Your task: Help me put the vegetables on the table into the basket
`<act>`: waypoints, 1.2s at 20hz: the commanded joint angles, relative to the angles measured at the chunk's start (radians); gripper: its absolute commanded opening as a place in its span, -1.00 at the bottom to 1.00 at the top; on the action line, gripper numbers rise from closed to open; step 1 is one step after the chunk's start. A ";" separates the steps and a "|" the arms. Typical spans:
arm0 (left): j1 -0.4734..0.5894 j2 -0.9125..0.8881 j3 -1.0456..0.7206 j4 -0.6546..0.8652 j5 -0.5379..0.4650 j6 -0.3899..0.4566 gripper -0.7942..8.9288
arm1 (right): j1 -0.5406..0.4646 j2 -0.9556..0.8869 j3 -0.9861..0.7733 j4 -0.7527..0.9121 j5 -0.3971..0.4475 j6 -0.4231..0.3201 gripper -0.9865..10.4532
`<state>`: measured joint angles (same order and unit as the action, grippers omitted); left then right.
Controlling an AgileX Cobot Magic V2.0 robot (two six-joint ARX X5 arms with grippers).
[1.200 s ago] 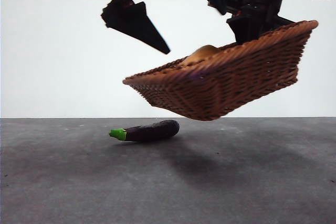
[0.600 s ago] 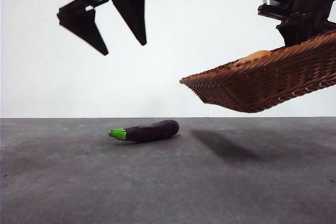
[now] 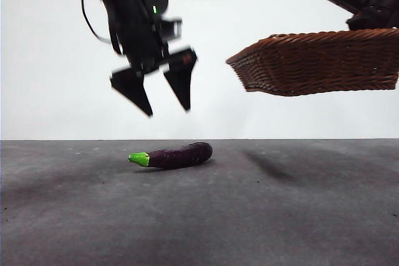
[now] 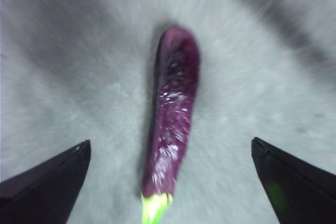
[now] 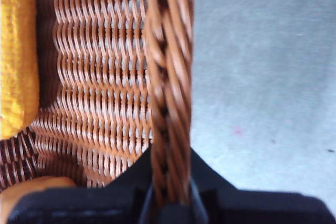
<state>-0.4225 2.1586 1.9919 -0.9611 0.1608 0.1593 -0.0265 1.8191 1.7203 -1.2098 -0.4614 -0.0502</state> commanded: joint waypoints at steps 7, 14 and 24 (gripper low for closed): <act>-0.018 0.183 0.005 0.031 -0.005 0.032 0.32 | -0.021 -0.002 -0.006 -0.045 -0.018 -0.071 -0.86; -0.035 0.183 0.005 0.037 -0.038 0.047 -0.86 | -0.021 -0.002 -0.006 -0.047 -0.018 -0.084 -0.86; -0.034 -0.156 0.022 -0.079 0.111 -0.104 -0.86 | 0.008 -0.002 -0.006 -0.064 -0.018 -0.047 -0.86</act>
<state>-0.4549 1.9869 2.0163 -1.0344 0.2672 0.0963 -0.0223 1.8191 1.7203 -1.2736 -0.4606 -0.1043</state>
